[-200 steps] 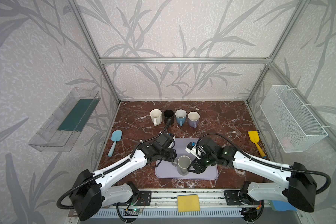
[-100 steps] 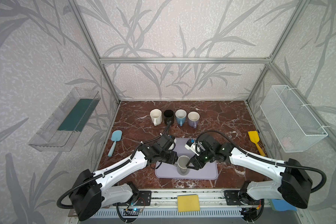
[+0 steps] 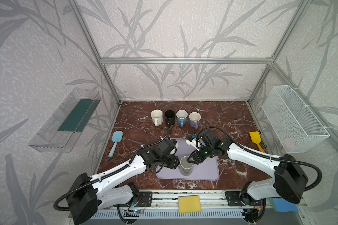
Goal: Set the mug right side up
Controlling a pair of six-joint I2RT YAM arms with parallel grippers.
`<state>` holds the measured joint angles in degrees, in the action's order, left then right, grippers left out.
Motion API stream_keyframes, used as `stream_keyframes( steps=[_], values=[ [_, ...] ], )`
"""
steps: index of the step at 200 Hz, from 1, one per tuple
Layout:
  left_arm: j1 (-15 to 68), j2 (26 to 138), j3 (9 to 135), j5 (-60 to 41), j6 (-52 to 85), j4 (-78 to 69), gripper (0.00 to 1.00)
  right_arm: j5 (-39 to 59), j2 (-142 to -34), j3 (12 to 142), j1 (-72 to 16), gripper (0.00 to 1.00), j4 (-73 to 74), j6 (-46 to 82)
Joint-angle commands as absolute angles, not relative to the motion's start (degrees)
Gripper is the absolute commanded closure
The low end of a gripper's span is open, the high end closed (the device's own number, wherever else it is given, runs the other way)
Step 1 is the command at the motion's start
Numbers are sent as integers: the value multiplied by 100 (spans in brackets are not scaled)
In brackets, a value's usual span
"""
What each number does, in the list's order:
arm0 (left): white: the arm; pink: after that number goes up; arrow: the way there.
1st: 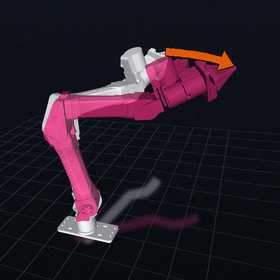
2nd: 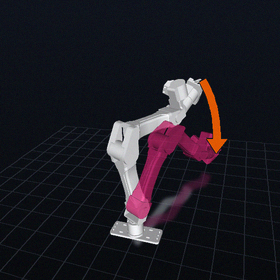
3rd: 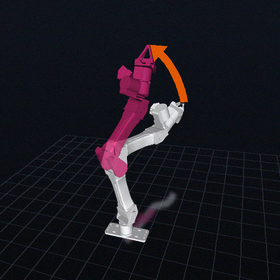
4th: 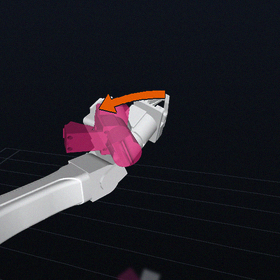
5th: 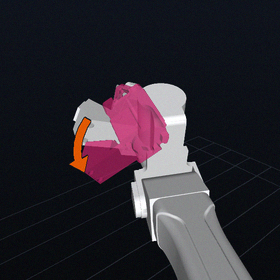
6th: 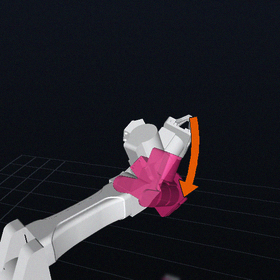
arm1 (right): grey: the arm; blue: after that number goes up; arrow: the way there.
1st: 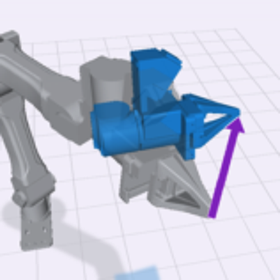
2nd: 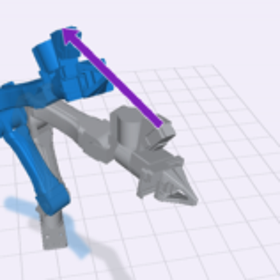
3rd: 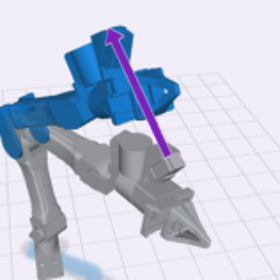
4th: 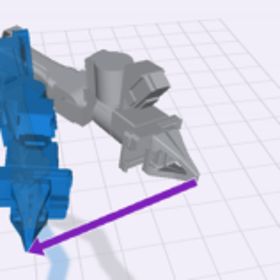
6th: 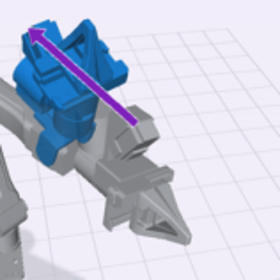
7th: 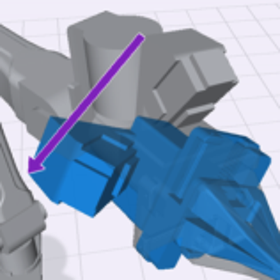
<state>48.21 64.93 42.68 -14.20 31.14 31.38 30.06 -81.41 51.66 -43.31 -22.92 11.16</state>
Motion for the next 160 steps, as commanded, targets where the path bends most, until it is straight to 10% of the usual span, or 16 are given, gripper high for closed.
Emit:
stream_keyframes(
  steps=[1,160],
  values=[
    [4893,6398,4222,-1479,3155,3137,56,2944,-8241,5392,-4230,48,-2524,865],
    [5290,6688,4462,-1398,2740,2847,56,3036,-7896,5853,-3721,47,-2975,515]
  ],
)
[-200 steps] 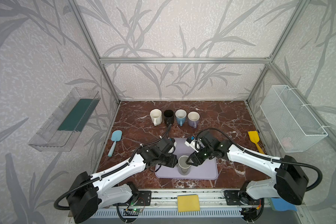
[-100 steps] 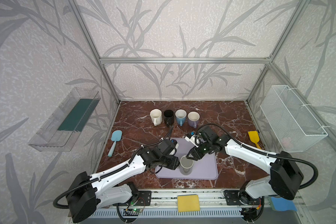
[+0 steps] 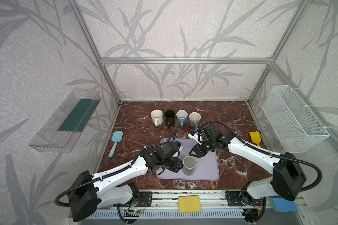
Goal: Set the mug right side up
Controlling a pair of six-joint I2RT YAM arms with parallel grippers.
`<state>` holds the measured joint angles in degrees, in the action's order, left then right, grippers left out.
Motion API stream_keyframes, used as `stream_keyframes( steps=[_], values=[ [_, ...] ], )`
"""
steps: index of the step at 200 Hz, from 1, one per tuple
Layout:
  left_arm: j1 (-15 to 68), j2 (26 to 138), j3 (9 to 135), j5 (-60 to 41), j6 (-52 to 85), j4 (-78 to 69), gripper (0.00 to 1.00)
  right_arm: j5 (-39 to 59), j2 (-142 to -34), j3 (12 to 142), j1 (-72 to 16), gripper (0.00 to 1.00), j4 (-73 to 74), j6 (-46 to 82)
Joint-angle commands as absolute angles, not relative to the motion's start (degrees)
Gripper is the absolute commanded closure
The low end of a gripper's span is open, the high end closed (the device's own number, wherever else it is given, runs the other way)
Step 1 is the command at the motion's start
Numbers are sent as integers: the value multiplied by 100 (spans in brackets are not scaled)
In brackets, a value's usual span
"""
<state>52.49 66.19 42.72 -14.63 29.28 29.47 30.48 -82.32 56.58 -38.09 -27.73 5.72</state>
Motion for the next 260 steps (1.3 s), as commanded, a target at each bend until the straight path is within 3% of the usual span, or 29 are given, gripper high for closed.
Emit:
stream_keyframes(
  steps=[1,153,222,260],
  values=[
    [5290,6693,4464,-1402,2733,2848,56,3034,-7890,5853,-3719,47,-2977,521],
    [5493,7131,4634,-677,1897,2274,56,2962,-6897,5422,-3335,37,-2772,890],
    [5502,7447,4509,-1449,1359,1883,56,2947,-6606,5361,-3232,34,-2856,952],
    [5511,7533,4535,-1222,1219,1881,57,2938,-6505,5335,-3225,33,-2880,977]
  ],
)
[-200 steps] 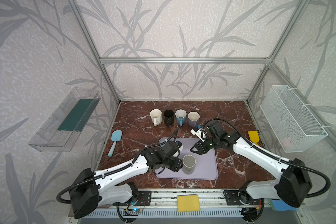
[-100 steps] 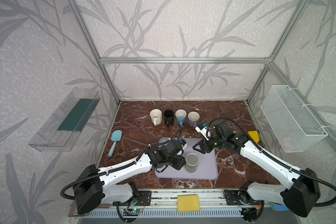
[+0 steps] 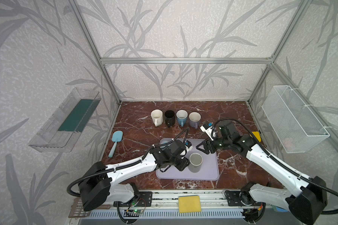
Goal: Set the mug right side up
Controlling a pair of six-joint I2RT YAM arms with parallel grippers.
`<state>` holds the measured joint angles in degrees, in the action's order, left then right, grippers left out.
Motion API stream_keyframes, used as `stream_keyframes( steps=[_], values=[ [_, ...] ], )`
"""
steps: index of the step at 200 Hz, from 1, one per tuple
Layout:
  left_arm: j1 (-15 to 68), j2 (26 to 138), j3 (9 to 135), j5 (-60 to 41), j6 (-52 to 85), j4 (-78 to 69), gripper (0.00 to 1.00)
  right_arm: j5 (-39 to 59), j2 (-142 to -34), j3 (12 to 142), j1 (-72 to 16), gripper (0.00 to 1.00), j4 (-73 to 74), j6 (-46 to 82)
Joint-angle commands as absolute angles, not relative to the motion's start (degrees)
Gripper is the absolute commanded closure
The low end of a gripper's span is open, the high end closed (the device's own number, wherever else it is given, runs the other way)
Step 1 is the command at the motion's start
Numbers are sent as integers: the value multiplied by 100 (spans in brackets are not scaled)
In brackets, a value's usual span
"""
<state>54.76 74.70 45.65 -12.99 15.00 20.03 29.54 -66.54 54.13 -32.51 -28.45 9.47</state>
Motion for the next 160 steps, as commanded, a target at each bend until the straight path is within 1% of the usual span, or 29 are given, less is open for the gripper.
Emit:
stream_keyframes(
  steps=[1,35,59,106,160],
  values=[
    [5511,7533,4535,-1209,1216,1876,57,2937,-6504,5335,-3221,33,-2877,976],
    [5516,7484,4485,-789,1008,1732,57,2953,-6460,5300,-3216,33,-2865,1012],
    [5514,7373,4374,-672,755,1586,57,2953,-6429,5282,-3210,33,-2865,1020],
    [5511,7473,4399,-1161,173,1564,57,2953,-6382,5290,-3186,33,-2891,1021],
    [5511,7948,4670,-1173,-83,1684,57,2937,-6252,5283,-3147,32,-2992,1003]
  ],
)
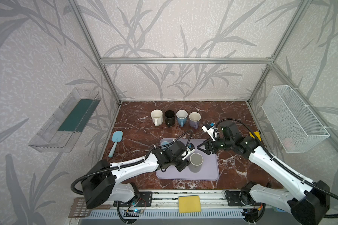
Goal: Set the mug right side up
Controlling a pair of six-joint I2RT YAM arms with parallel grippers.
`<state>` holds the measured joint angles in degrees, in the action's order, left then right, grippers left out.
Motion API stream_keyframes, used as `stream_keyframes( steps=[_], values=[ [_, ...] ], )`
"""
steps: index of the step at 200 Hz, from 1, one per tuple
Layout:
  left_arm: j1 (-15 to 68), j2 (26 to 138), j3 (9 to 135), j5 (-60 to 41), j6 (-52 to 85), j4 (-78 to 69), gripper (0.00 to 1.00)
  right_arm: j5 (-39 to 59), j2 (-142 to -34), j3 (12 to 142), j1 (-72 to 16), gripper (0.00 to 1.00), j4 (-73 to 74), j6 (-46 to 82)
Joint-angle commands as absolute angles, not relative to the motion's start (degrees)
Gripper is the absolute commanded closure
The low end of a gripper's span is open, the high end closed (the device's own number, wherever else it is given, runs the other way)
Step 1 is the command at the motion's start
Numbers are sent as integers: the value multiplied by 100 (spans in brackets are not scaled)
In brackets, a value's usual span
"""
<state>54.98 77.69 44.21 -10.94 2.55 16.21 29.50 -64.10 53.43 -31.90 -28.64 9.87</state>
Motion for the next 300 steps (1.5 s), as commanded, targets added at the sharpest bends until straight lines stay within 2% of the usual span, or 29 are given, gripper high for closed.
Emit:
stream_keyframes(
  steps=[1,40,150,166,183,204,300],
  values=[
    [5511,7951,4673,-1171,-85,1681,57,2936,-6250,5282,-3151,32,-2990,1003],
    [5515,8143,4846,-1109,-198,1798,59,2944,-6205,5243,-3138,32,-3006,1026],
    [5520,8055,4882,-1256,-27,1846,79,2936,-6100,5090,-3013,32,-2945,1121],
    [5520,7955,4812,-1185,80,1770,79,2936,-6082,5054,-2984,32,-2918,1147],
    [5521,7885,4763,-1149,162,1689,70,2953,-6073,5021,-2968,32,-2883,1171],
    [5528,7912,4798,-1081,223,1639,66,2970,-6082,5001,-2954,32,-2851,1197],
    [5633,8482,5192,-659,410,1735,65,2971,-5972,4846,-2882,32,-2802,1240]
  ],
)
